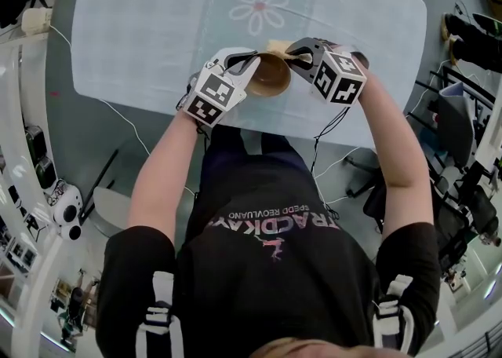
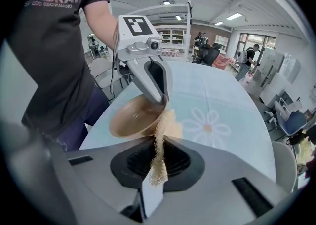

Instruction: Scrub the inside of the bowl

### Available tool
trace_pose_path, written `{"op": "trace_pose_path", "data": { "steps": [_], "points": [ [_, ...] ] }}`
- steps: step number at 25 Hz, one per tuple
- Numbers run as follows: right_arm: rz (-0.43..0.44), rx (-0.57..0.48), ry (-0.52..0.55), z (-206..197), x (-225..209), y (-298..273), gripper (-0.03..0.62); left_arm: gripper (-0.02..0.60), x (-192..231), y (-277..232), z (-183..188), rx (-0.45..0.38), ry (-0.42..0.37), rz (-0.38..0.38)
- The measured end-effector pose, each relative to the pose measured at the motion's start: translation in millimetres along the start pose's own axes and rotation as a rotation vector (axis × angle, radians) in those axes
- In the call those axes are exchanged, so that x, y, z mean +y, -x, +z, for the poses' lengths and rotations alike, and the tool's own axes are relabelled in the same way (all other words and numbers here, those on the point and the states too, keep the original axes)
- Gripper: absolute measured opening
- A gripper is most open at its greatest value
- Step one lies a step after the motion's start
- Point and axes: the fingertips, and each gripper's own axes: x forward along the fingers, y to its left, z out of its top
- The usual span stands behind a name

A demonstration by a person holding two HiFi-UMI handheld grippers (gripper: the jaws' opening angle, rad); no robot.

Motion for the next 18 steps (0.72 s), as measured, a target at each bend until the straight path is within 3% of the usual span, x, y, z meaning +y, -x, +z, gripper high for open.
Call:
{"op": "trace_pose_path", "data": {
  "steps": [10,18],
  "points": [
    [-0.136,-0.037,-0.17,-7,-12,10,0.032,0.029,40,12,0,-0.082,0.389,0.209],
    [-0.217,-0.067,-0.294,-3,-7,3,0.033,0.029,57,22,-7,-0.124,0.619,0.346]
  ]
}}
